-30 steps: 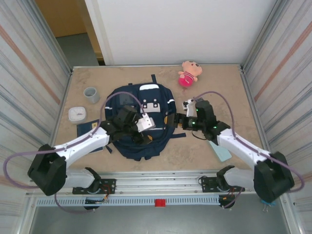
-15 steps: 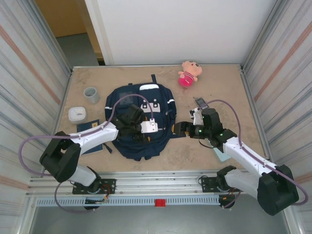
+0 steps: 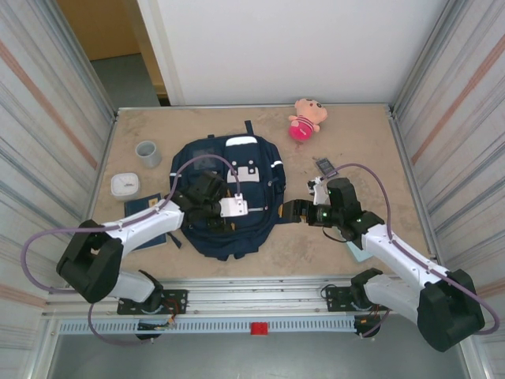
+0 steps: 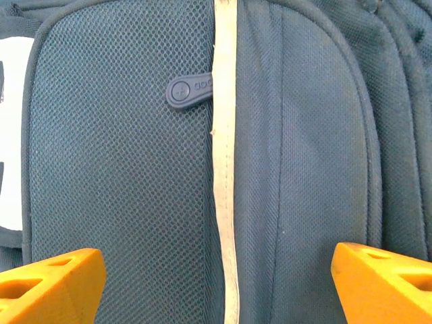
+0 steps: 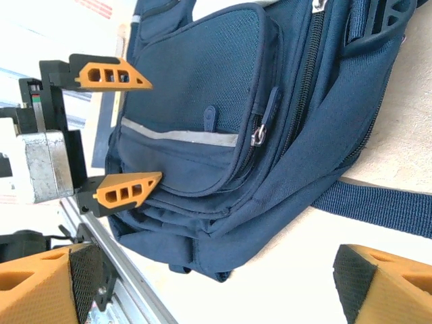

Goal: Pack books, pencil case, and school supplies into a backpack

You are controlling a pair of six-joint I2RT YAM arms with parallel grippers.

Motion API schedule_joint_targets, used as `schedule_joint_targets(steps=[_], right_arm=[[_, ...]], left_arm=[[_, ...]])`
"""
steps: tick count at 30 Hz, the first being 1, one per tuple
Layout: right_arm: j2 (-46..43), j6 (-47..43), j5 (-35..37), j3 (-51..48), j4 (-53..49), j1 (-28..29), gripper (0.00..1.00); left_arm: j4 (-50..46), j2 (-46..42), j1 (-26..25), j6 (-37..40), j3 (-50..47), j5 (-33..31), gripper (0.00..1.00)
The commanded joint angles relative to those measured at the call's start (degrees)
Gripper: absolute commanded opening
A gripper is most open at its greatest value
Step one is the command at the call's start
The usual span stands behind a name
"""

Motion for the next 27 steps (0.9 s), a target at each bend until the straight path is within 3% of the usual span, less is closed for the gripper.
schedule_joint_targets(steps=[1, 27], right_arm=[[-0.91, -1.23, 0.23, -0.34, 0.62, -0.23, 0.9], [0.6, -1.23, -2.63, -0.95, 4.58, -0.18, 0.91]], left_arm=[[-4.74, -1.68, 0.65, 0.25, -1.29, 1.47, 0.87], [-6.02, -6.38, 1.18, -2.76, -5.92, -0.7, 0.9]])
